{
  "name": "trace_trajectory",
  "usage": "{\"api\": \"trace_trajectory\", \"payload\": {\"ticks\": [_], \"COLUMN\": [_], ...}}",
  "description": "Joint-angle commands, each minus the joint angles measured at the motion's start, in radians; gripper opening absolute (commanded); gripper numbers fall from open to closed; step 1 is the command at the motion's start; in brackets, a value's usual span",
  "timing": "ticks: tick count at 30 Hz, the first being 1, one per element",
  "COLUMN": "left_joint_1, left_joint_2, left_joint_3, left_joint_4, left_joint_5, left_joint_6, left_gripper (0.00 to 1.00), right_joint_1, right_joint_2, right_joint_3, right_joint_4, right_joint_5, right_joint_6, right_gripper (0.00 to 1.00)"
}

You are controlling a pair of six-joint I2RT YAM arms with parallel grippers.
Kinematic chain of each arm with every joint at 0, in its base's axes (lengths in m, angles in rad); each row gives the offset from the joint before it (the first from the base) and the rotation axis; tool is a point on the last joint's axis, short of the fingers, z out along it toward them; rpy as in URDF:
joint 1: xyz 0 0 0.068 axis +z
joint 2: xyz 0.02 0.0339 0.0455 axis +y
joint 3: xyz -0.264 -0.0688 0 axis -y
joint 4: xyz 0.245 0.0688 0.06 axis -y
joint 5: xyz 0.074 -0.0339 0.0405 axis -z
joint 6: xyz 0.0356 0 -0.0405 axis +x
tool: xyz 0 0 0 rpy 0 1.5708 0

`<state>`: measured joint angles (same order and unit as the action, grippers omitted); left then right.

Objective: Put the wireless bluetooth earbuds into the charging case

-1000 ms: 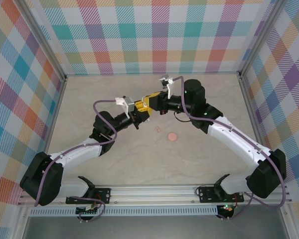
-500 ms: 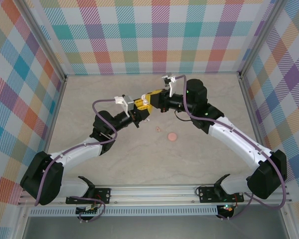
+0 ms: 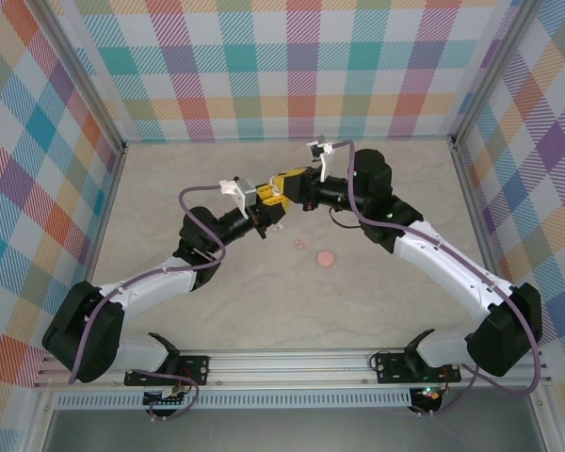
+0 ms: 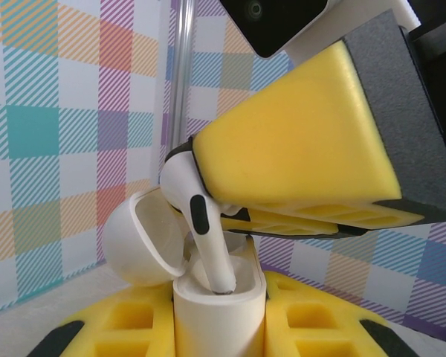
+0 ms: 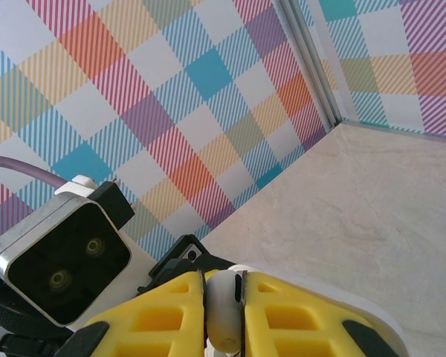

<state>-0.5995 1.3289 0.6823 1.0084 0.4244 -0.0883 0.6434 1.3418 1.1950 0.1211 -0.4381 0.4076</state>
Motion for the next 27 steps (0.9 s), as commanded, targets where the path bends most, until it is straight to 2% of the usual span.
{"api": "trace_trajectory", "payload": {"ticks": [1,27], "left_joint_1": [-0.020,-0.019], "left_joint_2": [-0.005,-0.012], "left_joint_3": [0.043,0.041], "left_joint_4": [0.096,0.148], "left_joint_5": [-0.001,-0.062], "left_joint_6": [0.012,-0.028], "left_gripper": [0.08,0.07], "right_joint_1": [0.012,0.043], "right_joint_2": [0.019,0.040], "right_joint_3": [-0.008,-0.014], "right_joint_4": [0.017,-0.014], "right_joint_5": [-0.018,0.056], "right_joint_6": [0.013,-0.011], "right_gripper": [0.17,0.18]}}
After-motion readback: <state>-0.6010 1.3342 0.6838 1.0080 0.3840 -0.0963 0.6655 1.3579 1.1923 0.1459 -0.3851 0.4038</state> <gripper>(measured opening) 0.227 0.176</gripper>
